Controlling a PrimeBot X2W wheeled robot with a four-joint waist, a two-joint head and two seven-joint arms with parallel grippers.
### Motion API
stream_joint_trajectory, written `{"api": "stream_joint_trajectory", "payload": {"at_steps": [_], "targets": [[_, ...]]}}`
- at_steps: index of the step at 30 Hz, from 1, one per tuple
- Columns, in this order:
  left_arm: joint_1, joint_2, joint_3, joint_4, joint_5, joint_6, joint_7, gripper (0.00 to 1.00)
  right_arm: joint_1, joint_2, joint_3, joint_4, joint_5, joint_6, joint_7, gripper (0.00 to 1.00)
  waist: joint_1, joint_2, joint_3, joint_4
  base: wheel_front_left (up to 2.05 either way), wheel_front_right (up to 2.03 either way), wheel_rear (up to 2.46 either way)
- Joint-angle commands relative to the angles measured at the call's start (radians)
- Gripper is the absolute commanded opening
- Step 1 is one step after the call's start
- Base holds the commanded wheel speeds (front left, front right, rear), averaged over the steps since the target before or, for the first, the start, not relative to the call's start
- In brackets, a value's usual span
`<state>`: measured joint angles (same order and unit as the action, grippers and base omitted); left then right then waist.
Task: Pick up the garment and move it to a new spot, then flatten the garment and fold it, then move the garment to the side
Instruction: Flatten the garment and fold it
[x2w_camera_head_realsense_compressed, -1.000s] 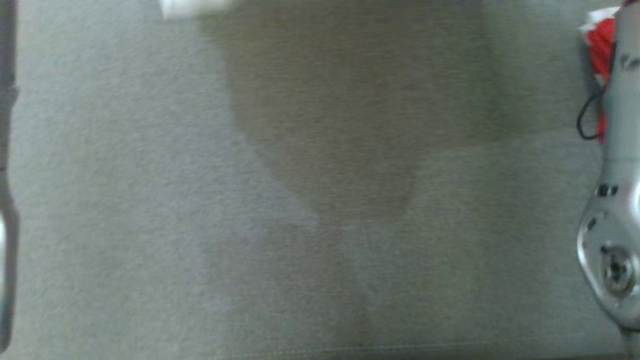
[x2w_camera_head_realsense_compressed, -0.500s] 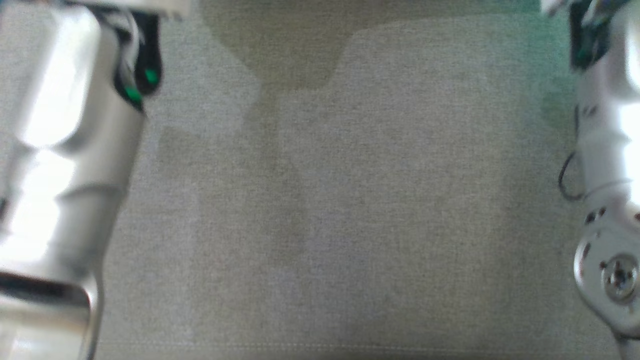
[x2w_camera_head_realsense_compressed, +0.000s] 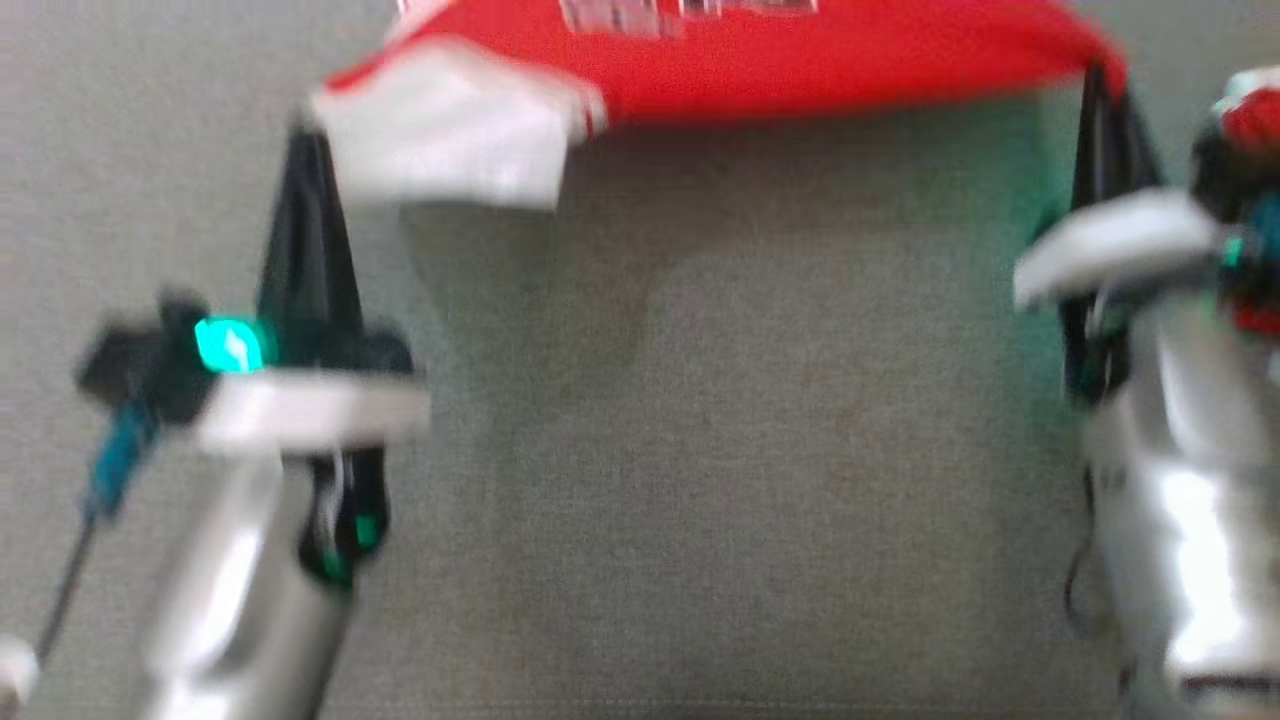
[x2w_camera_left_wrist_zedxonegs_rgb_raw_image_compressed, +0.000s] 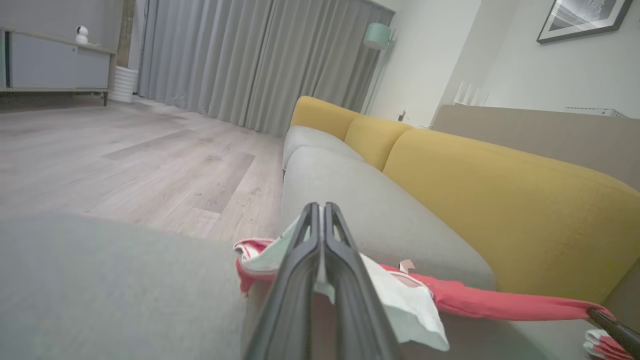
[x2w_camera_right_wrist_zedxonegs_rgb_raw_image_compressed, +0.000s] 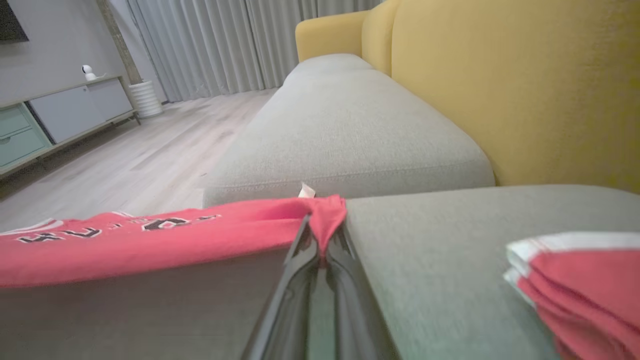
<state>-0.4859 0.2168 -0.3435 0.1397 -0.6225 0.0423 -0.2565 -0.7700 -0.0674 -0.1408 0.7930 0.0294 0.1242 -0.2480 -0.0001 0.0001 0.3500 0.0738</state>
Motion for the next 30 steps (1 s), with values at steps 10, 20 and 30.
{"api": "stream_joint_trajectory", "payload": {"at_steps": [10, 20, 30], "targets": [[0.405, 0.032, 0.051, -0.227, -0.007, 0.073, 0.003, 0.00, 0.484, 0.017, 0.067, -0.345, 0.165, 0.007, -0.014, 0.00, 0.0001, -0.0001, -0.235, 0.020, 0.00, 0.00, 0.00], [0.632, 0.074, 0.021, -0.386, -0.017, 0.130, 0.078, 0.00, 0.804, 0.017, 0.050, -0.610, 0.196, 0.007, 0.102, 0.00, 0.0001, -0.0001, -0.280, 0.021, 0.00, 0.00, 0.00], [0.517, 0.055, -0.025, -0.213, 0.016, 0.072, 0.050, 0.00, 0.743, 0.017, 0.048, -0.554, 0.161, 0.007, 0.165, 0.00, 0.0001, -0.0001, -0.210, 0.021, 0.00, 0.00, 0.00]]}}
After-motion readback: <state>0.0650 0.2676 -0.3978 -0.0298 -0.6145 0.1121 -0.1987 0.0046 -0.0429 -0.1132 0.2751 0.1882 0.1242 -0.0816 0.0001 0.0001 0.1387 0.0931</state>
